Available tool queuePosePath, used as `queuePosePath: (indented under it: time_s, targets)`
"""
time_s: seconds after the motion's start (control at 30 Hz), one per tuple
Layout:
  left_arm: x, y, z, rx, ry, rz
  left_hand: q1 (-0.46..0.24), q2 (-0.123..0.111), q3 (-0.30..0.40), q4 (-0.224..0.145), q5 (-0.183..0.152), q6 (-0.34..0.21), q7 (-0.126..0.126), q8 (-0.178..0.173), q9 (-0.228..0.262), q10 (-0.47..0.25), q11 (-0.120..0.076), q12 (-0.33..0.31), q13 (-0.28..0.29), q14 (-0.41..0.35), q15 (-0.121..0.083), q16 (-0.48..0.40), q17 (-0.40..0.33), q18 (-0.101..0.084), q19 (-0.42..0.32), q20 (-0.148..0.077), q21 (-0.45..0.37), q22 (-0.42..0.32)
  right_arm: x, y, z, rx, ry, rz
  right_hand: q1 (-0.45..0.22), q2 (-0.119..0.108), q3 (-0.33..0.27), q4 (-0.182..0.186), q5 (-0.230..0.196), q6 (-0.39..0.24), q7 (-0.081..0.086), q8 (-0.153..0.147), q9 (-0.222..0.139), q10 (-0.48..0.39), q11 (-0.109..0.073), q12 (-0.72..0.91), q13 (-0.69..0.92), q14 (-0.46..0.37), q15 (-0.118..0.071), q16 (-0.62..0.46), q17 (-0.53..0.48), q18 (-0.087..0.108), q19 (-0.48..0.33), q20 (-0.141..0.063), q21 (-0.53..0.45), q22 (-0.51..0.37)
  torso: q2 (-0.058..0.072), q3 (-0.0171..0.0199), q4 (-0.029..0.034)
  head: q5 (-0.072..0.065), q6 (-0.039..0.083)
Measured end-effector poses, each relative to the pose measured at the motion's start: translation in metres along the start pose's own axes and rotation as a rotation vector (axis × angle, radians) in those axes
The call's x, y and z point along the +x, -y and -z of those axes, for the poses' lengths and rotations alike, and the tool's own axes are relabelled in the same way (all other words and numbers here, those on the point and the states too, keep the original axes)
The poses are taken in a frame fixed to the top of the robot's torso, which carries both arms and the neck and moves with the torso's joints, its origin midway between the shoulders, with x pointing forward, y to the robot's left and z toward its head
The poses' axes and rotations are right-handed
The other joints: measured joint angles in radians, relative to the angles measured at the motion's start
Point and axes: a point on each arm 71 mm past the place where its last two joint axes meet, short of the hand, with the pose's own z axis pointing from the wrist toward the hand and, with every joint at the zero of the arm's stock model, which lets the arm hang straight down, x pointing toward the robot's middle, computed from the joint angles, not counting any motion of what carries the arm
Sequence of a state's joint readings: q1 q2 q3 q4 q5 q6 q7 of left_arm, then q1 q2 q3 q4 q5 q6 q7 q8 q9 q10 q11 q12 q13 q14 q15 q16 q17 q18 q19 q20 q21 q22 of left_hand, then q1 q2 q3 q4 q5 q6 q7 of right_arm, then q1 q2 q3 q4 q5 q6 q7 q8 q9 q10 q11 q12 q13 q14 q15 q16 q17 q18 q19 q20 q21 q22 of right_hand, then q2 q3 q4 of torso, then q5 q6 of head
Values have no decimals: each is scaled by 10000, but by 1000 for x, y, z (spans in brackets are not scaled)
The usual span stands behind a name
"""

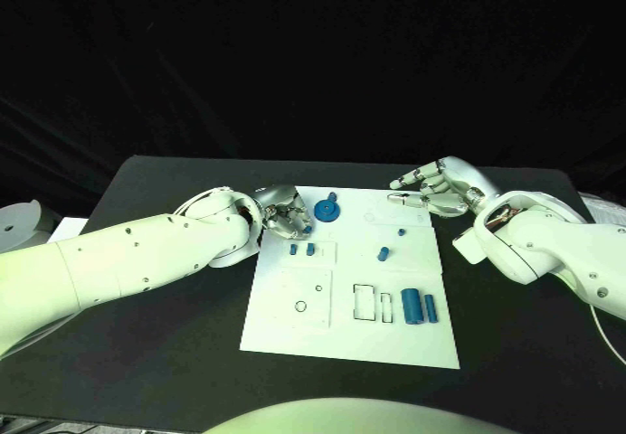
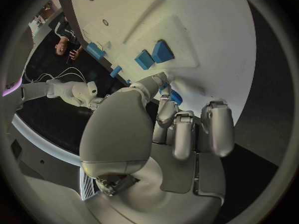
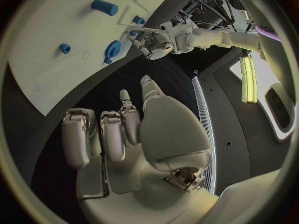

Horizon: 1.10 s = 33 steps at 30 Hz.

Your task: Assemble the parts on the task board

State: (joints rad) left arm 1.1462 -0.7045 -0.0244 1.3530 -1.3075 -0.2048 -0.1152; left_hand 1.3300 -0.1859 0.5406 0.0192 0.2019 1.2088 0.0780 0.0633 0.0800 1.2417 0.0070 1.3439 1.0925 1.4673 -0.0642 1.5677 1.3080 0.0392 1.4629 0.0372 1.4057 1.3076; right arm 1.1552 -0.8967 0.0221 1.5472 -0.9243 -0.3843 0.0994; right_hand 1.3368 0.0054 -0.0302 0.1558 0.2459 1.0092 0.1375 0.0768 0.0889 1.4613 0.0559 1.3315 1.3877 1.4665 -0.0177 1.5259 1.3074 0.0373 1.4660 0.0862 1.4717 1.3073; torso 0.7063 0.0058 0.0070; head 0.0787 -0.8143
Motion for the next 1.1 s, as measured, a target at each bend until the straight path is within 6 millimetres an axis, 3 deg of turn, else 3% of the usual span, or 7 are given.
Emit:
queuePosePath:
  time_s: [1.1]
  targets:
    - [0,-3,1,-171,-37,-16,-53,-53,-29,-28,-25,-53,97,6,0,-25,25,-57,-90,0,0,0,-2,0,36,37,-40,-1,0,0,0,-2,2,4,1,-1,0,0,0,0,0,0,6,0,0,-18,3,0,0,0,7,0,0,0,0,7,0,2,-4,22,-23]
